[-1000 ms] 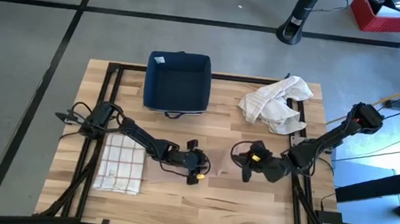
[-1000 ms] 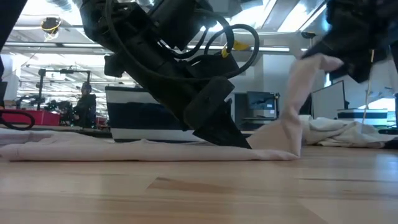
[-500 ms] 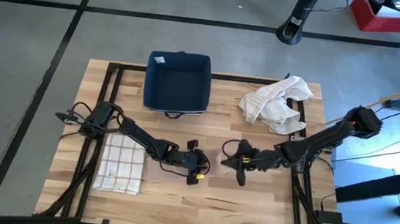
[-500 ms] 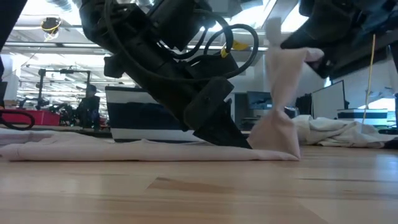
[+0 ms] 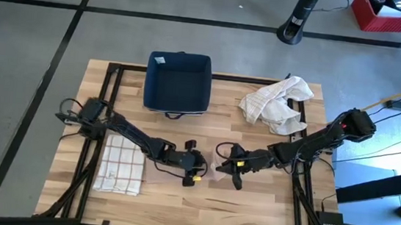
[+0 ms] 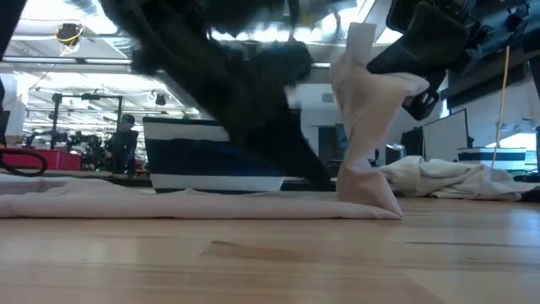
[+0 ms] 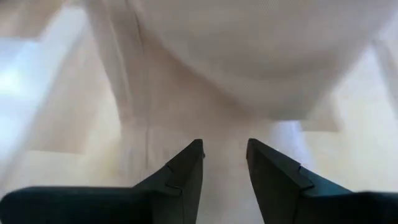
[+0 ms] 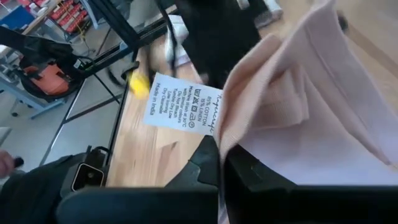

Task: Fold towel
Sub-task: Fold the light brown towel

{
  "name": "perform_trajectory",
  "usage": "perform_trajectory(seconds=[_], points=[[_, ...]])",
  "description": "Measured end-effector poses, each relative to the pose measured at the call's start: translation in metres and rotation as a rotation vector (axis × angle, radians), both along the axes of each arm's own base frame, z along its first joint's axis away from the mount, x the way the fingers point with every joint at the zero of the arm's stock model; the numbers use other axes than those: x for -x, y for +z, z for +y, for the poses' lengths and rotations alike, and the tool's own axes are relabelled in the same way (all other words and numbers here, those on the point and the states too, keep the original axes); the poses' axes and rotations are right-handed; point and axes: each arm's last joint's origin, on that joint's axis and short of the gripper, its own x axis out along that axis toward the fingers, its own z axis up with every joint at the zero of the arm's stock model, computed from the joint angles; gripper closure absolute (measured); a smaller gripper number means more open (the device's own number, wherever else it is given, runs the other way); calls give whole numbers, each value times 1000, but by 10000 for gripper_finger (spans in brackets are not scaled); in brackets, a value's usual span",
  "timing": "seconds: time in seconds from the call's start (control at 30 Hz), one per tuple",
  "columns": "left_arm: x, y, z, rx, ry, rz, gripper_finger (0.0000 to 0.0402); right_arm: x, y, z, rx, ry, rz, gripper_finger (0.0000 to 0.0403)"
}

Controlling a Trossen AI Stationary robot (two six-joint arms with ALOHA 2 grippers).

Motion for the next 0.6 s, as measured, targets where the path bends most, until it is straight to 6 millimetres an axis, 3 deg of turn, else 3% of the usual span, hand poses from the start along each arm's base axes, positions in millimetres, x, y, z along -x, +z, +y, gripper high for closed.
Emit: perform_trajectory(seconds=[0.1,0.23,0.4,0.6], points=[[15,24,-2,19,22,68,284,0,0,0,1,-1,3,400],[43,32,-10,41,71,241,284,0,0,0,0,-9,-3,400],[68,9,-25,65,113,357,284,-3,1,1,-41,-21,-26,400],[72,-9,-27,93,177,265,284,-27,-3,12,-80,12,-20,400]])
